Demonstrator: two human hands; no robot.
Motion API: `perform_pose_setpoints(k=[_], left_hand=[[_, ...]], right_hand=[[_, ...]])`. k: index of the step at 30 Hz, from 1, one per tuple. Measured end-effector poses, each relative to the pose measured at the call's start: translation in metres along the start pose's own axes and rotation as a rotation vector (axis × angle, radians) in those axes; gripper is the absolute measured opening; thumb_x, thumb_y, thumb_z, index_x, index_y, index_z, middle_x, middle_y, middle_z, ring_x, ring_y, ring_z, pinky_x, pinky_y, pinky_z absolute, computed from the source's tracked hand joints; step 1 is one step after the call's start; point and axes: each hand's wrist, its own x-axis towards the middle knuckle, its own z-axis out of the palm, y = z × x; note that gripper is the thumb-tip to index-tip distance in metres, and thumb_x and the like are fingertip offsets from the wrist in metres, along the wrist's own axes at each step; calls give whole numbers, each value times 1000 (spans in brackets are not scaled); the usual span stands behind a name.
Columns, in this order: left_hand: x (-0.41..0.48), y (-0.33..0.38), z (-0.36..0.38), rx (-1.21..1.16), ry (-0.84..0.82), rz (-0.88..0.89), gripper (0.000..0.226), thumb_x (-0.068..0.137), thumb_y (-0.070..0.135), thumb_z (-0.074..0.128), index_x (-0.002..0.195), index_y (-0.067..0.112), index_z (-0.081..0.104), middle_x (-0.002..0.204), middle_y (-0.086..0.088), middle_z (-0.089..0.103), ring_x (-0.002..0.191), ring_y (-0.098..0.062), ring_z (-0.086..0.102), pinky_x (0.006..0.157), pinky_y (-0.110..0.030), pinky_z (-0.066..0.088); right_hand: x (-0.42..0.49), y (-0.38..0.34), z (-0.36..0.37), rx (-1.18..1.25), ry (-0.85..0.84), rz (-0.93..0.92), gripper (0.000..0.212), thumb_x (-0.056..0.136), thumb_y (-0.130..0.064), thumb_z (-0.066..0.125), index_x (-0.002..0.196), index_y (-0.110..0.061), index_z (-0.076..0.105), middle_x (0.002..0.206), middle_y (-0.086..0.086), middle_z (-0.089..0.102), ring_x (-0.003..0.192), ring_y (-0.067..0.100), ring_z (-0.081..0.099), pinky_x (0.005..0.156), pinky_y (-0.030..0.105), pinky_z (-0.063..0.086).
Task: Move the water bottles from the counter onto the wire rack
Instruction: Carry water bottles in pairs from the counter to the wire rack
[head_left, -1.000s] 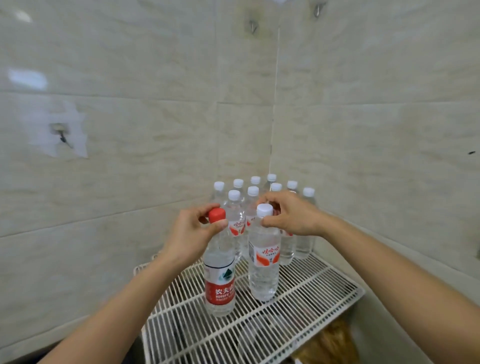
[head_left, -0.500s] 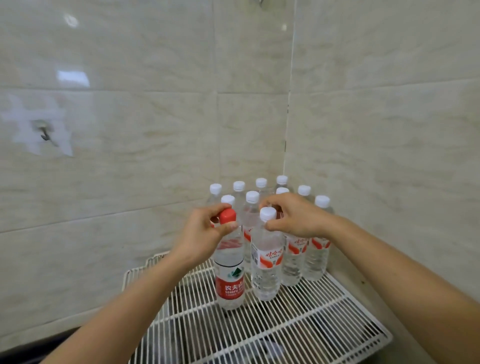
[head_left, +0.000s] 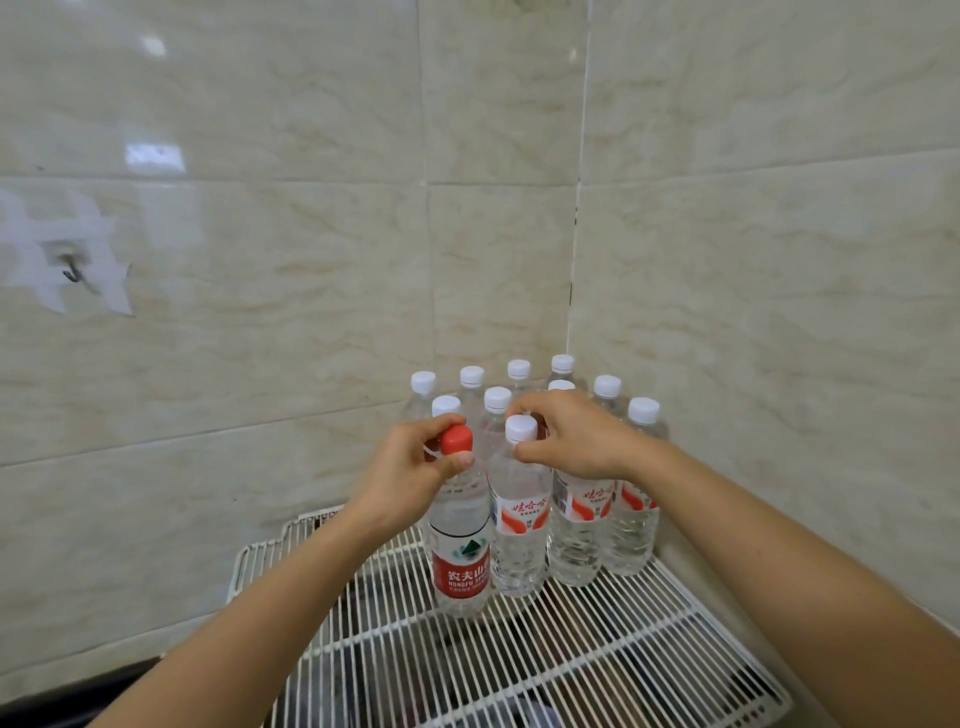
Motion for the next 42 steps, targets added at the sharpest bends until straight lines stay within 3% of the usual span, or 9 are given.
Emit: perform_pose_setpoints(k=[5,9,14,16,19,21,27,32,42], left_hand=[[3,-3,-1,16,3,11,43,83,13,68,125,11,59,90,7,62,80,-8,55,86,-33,50],[1,-5,1,27,17,25,45,83,15,68,127,13,57,97,2,63,90,-16,59,92,-42,51],[-5,-12,2,82,67,39,48,84,24,67,131,19,54,103,0,64,92,-16,58,88,-37,50],[-8,-14,3,107,83,46,50,84,28,67,132,24,52,103,3,64,91,-15,59,87,-39,52],[-14,-17,7,144,115,69,55,83,31,66,135,29,47,106,8,63,93,-13,60,87,-40,54],[-17,-19,9,177,138,82,58,84,33,65,137,30,43,111,8,63,98,-9,57,89,-38,52],[-34,-26,10,206,162,70,67,85,37,63,143,36,31,124,14,56,107,-4,53,90,-30,48],[-65,-41,-6,254,245,-12,50,88,37,58,136,30,44,127,11,56,114,-7,52,97,-36,48],[-210,-106,-123,444,372,-324,30,90,20,57,119,22,62,123,4,61,117,-12,52,98,-33,46]], right_hand=[[3,-4,0,-45,4,18,27,83,-24,62,66,-31,42,65,-6,46,60,12,45,57,30,36],[4,-3,0,-95,-12,31,22,85,-25,60,70,-22,44,67,-4,47,63,16,47,59,33,38],[2,-5,5,-141,-6,17,18,89,-24,55,76,-16,47,73,1,53,69,21,53,61,36,40],[0,-4,10,-180,39,9,11,89,-28,55,88,-17,54,90,3,58,85,24,57,69,39,47],[-7,-4,20,-207,85,6,44,92,-32,55,134,-24,49,121,1,51,116,18,44,91,39,46],[-10,-4,25,-162,150,3,55,92,-32,56,144,-24,41,127,-2,47,122,14,39,95,35,43],[-17,-10,35,-144,342,-74,49,89,-27,60,137,-17,52,134,1,48,127,18,36,108,40,31],[-23,-39,58,-48,486,-254,32,86,-25,62,115,-13,64,115,1,57,111,16,45,94,34,41],[-34,-169,186,81,156,-513,44,82,-37,48,109,-7,65,107,8,60,105,26,55,91,37,46]])
